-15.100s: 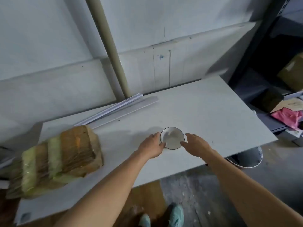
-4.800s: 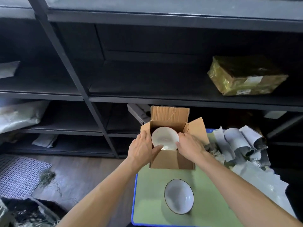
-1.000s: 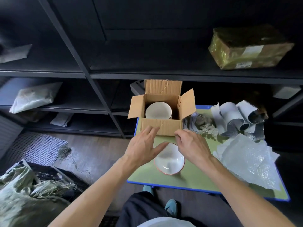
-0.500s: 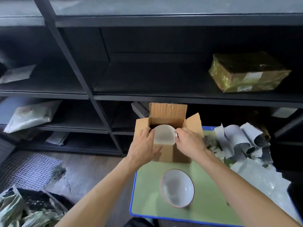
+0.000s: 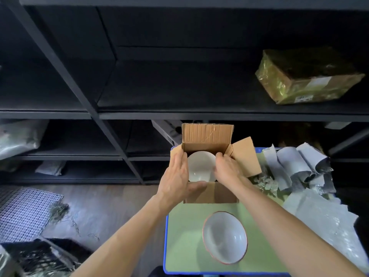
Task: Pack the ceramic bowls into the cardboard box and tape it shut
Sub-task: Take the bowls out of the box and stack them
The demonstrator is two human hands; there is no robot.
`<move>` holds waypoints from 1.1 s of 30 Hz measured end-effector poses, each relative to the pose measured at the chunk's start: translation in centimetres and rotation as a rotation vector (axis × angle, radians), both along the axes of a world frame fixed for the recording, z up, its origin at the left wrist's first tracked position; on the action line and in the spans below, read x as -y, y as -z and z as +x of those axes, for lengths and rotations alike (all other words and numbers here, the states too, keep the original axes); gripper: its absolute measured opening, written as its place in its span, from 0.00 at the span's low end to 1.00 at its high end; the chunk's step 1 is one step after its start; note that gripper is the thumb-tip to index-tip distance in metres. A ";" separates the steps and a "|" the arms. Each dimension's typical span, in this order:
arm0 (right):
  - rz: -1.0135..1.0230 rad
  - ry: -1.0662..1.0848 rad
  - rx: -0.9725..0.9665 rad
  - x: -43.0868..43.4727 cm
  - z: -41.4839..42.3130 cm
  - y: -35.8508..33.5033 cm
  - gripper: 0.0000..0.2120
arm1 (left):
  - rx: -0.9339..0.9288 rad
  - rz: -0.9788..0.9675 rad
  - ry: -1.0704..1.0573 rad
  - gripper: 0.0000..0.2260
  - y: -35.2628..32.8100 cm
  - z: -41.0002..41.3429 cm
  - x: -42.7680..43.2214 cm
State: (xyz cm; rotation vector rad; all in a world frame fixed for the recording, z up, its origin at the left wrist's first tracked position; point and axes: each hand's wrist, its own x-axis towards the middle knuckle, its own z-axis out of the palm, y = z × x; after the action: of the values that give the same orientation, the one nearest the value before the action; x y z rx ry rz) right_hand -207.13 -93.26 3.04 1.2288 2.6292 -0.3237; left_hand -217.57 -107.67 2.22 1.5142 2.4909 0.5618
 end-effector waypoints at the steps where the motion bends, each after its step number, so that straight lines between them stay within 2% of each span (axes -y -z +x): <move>1: -0.001 0.012 0.006 0.0 -0.2 0.1 0.14 | 0.010 0.007 0.001 0.52 0.1 0.0 -0.1; 6: -0.043 0.077 0.022 0.1 -0.8 0.0 0.17 | 0.012 0.036 0.024 0.52 0.4 0.0 0.1; 12: -0.039 0.108 -0.082 0.5 -0.4 -1.8 0.16 | -0.049 -0.026 -0.008 0.54 -0.1 0.3 0.3; 16: 0.005 0.141 -0.168 0.2 1.1 -4.6 0.13 | -0.003 0.032 -0.005 0.49 -0.8 0.3 0.5; 18: 0.031 0.145 -0.214 -0.1 1.9 -6.0 0.12 | -0.039 0.060 0.000 0.45 -1.5 0.6 0.4; 23: -0.076 0.150 -0.378 -0.2 4.2 -7.8 0.14 | 0.028 0.106 -0.022 0.37 -3.4 1.9 -0.2; 28: -0.180 0.113 -0.382 0.3 7.4 -9.0 0.20 | 0.099 0.110 -0.057 0.37 -4.5 4.2 0.7; 33: -0.199 0.102 -0.355 1.9 10.5 -8.2 0.16 | 0.182 0.123 -0.084 0.30 -4.5 8.0 2.6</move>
State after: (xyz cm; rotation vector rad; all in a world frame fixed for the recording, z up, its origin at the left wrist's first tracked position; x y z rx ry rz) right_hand -196.60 -95.20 11.29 1.3445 2.7336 -0.8734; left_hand -209.56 -110.23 6.72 1.3359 2.4273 0.8417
